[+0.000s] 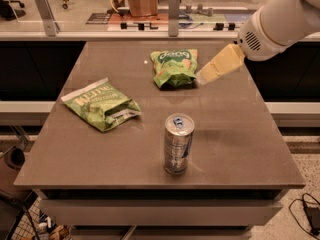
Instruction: Pick green rice chip bag
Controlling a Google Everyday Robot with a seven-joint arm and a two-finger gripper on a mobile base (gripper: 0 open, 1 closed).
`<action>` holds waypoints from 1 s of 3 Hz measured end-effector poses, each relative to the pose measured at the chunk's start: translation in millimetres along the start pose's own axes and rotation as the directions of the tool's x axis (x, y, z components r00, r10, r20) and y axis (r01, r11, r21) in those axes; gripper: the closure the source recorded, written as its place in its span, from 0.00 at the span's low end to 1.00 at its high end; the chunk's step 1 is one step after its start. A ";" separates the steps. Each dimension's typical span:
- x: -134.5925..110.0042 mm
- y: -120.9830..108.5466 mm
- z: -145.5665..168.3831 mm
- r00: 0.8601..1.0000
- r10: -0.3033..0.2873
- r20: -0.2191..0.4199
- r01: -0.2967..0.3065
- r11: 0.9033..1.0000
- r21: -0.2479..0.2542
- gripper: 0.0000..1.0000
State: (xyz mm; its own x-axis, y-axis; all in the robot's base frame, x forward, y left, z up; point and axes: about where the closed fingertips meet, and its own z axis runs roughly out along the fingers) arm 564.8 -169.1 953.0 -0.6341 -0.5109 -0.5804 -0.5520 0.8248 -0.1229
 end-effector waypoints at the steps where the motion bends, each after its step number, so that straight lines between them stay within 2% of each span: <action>1: -10.5 7.7 20.8 0.998 0.070 0.001 -0.070 0.998 -0.009 0.00; 2: -22.4 14.8 37.6 0.990 0.135 0.044 -0.134 0.991 -0.021 0.00; 3: -22.5 14.9 37.7 0.990 0.134 0.044 -0.134 0.991 -0.021 0.00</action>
Offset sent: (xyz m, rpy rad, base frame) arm 0.0419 0.0476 -0.0290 0.1788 -0.0130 -0.1366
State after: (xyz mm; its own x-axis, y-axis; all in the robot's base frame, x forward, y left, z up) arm 591.2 -136.1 933.9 -0.6782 -0.3842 -0.6265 -0.4736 0.8803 -0.0271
